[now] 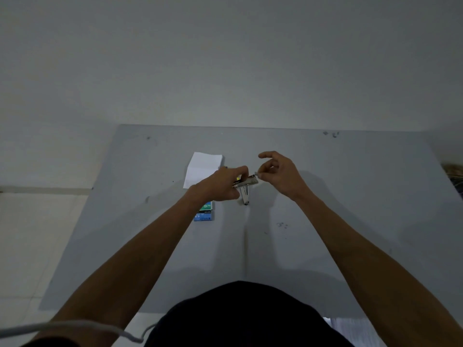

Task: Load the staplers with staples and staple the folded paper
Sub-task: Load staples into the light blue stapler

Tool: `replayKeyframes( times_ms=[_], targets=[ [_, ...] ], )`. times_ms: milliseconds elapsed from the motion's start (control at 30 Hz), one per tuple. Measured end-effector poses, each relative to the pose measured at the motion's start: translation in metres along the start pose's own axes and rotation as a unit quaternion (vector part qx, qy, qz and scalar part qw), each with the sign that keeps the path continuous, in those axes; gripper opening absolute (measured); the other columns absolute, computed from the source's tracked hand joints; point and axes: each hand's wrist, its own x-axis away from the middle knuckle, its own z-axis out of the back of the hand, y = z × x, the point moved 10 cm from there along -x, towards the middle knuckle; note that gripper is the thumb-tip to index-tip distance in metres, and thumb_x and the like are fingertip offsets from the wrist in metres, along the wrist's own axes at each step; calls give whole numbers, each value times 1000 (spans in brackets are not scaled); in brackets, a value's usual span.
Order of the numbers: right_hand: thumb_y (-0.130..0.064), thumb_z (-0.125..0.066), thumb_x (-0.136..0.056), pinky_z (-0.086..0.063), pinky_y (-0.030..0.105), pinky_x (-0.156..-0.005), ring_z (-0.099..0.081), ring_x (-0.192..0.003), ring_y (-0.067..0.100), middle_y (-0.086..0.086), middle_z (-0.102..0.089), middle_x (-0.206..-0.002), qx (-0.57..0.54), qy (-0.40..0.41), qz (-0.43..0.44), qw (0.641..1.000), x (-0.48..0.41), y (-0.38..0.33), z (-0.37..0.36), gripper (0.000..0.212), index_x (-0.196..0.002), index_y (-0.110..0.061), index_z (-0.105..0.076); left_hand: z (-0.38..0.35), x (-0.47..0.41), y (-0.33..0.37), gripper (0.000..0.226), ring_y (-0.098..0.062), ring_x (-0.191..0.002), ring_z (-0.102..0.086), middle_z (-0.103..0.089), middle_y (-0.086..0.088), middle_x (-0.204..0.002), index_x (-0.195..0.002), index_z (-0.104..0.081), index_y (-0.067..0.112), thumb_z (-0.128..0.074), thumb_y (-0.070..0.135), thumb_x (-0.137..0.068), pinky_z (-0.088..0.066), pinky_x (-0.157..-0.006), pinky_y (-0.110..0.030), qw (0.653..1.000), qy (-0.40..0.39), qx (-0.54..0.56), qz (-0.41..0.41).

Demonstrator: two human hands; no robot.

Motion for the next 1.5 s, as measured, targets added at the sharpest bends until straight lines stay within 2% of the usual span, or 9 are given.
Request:
replayKeyframes(
  times_ms=[133,267,333,433,733,933,1167,1300,1500],
  targets=[
    [-1,-74,-76,-54,19,-80,-68,-81,14,4,-70,-84,59,-30,38,997,1,-12,-4,61,-130,-20,-54,-2,-2,4,34,-22,-62,-54,-56,-4,-71,-90,-43,28,-66,10,-72,-47,-56,-34,1000,-14,-9,-3],
    [3,-72,-77,-53,16,-73,-68,-75,12,4,-70,-86,95,-53,37,993,1,-15,-7,71,-138,-23,-47,-2,-3,6,32,-16,-58,-49,-53,-1,-70,-94,-46,22,-67,8,-74,-38,-54,-22,1000,-20,-10,-6],
    [4,-70,-78,-52,12,-69,-69,-72,8,5,-70,-88,107,-58,42,992,2,-18,-8,72,-141,-22,-45,-3,-3,6,32,-14,-57,-48,-52,1,-69,-96,-47,21,-67,7,-75,-35,-54,-19,1000,-22,-11,-6],
    [6,-69,-78,-53,14,-69,-71,-74,13,7,-70,-89,112,-64,56,990,4,-21,-9,75,-143,-21,-42,-4,-3,7,32,-10,-57,-47,-50,3,-69,-94,-46,22,-67,7,-75,-33,-54,-17,1000,-25,-10,-6],
    [7,-69,-77,-54,14,-71,-72,-74,13,4,-70,-88,142,-70,81,984,2,-28,-13,80,-145,-21,-39,-3,-5,9,34,-15,-59,-50,-56,-4,-74,-92,-43,24,-67,6,-76,-36,-55,-18,1000,-29,-7,-4],
    [6,-70,-78,-54,13,-72,-71,-73,11,5,-70,-89,155,-73,93,981,0,-29,-16,79,-146,-21,-39,-1,-5,10,35,-11,-57,-48,-50,3,-68,-91,-43,24,-68,5,-76,-35,-54,-16,1000,-24,0,-3],
    [0,-72,-78,-54,13,-76,-71,-77,10,5,-72,-92,133,-70,78,986,0,-26,-15,74,-143,-19,-43,1,-6,9,32,-18,-62,-53,-58,-6,-75,-92,-45,23,-68,7,-76,-41,-57,-19,1000,-21,4,0],
    [4,-66,-81,-53,12,-71,-71,-79,15,5,-70,-96,112,-49,56,991,3,-18,-10,65,-140,-17,-47,1,-5,8,32,-18,-62,-53,-56,-2,-73,-93,-45,24,-68,7,-77,-41,-57,-19,1000,-17,6,2],
    [7,-65,-77,-55,16,-75,-71,-82,22,12,-67,-101,122,1,100,988,7,-18,-8,23,-97,-3,-68,2,-4,9,33,-15,-59,-50,-50,4,-67,-92,-43,24,-67,7,-77,-36,-55,-18,1000,-13,6,0]
  ],
)
